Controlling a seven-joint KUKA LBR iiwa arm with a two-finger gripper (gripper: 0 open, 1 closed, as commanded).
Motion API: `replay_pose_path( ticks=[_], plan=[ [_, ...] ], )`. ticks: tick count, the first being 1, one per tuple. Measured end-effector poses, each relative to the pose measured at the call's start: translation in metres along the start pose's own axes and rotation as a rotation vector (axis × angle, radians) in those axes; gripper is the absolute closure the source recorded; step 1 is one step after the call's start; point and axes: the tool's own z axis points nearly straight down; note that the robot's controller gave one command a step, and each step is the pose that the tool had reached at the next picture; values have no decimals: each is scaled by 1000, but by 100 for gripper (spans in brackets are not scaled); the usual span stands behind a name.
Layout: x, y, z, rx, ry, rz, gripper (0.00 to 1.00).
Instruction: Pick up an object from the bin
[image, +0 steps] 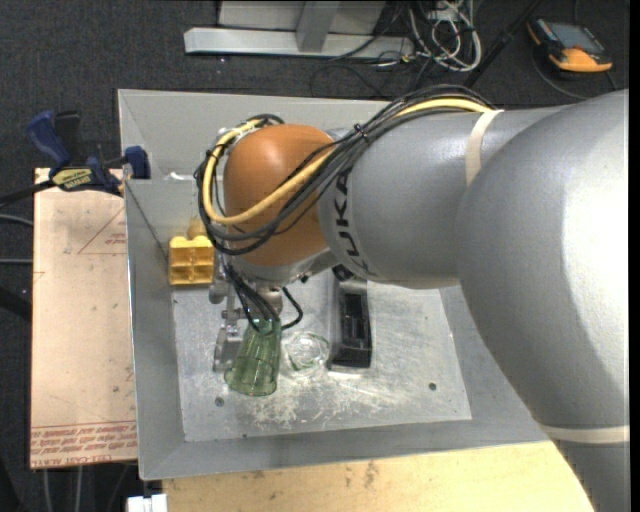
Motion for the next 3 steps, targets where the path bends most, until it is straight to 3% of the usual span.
replay_pose_path(
  ticks=[1,2,3],
  plan=[
    [-2,-1,-5,-2,-7,3,0],
    [32,-31,38,-3,-13,-61,0],
    [39,-44,54,-1,-10,-285,100]
  ],
)
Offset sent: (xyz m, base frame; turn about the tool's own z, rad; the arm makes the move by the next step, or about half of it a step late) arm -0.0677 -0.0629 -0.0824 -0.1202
